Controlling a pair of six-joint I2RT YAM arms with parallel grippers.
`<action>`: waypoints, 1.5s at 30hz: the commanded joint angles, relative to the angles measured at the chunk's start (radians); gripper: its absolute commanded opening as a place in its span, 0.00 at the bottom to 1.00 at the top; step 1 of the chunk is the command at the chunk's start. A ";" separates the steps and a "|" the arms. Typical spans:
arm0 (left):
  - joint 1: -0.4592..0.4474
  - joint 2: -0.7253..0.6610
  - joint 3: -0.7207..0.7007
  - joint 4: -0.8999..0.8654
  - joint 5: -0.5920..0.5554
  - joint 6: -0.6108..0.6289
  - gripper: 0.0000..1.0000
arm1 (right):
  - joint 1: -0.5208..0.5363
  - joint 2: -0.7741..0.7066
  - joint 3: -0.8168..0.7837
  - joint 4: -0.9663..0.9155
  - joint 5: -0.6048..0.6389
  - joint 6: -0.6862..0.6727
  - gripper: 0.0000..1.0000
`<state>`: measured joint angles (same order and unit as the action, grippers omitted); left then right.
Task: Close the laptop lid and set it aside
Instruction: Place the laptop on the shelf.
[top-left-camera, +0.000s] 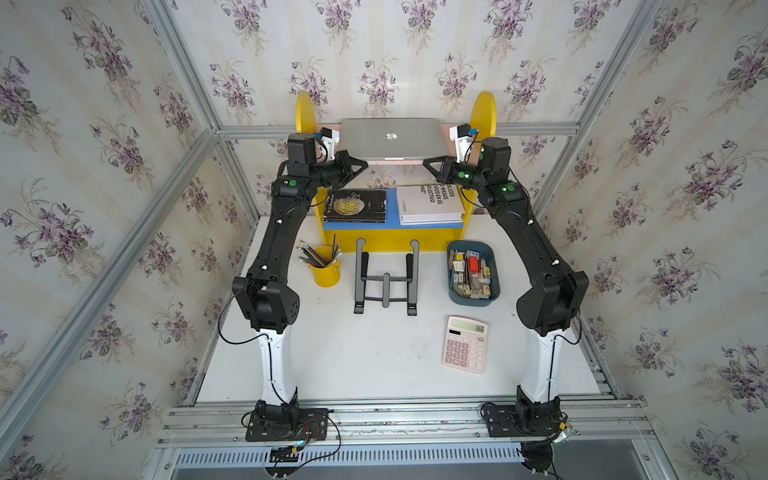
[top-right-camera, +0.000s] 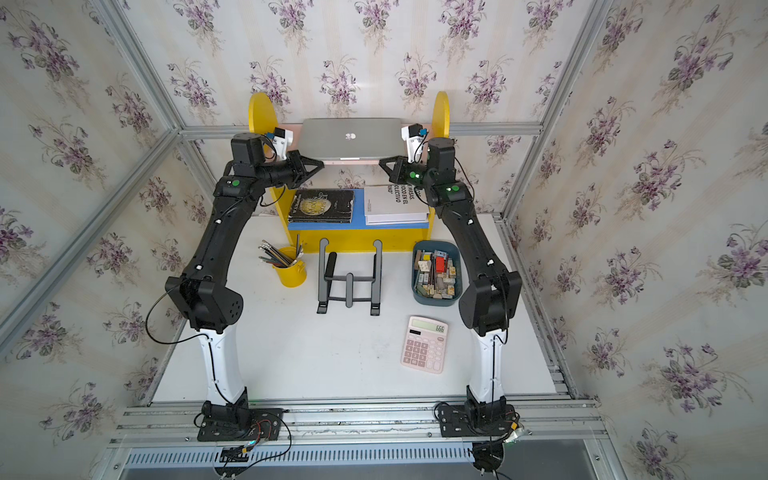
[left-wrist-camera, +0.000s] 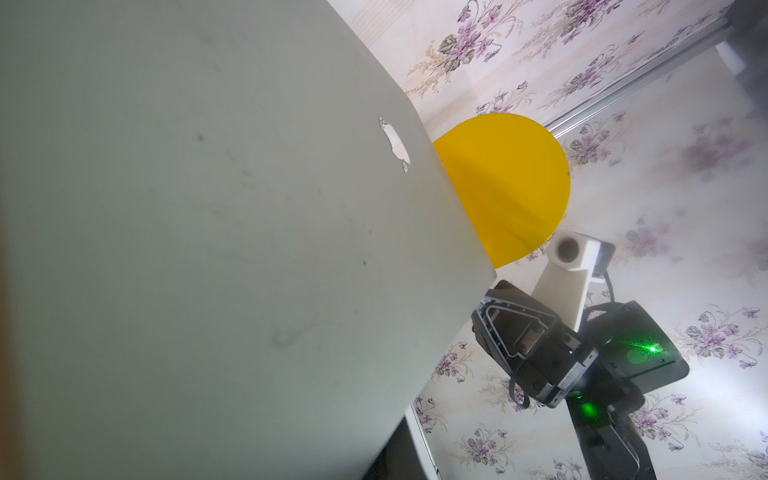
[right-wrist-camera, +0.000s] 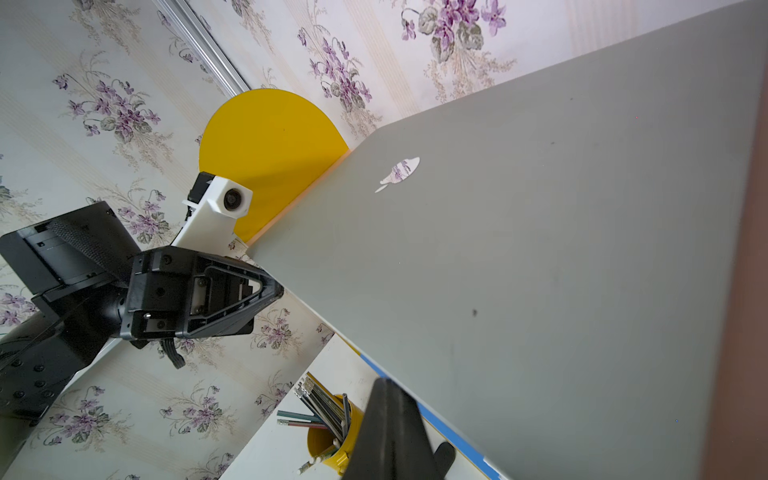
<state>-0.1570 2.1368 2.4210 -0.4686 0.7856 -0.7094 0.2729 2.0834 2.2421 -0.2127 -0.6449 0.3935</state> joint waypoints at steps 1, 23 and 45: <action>0.005 0.012 0.003 0.041 -0.027 -0.009 0.00 | -0.002 0.006 0.007 0.046 0.011 0.011 0.00; 0.008 -0.106 -0.164 0.107 -0.019 -0.017 0.02 | -0.006 -0.088 -0.104 0.040 0.036 -0.001 0.49; 0.008 -0.300 -0.464 0.231 -0.023 -0.041 0.05 | -0.006 -0.285 -0.408 0.174 0.072 0.027 0.61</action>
<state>-0.1505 1.8629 1.9797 -0.2970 0.7681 -0.7540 0.2653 1.8210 1.8606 -0.0975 -0.5835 0.4191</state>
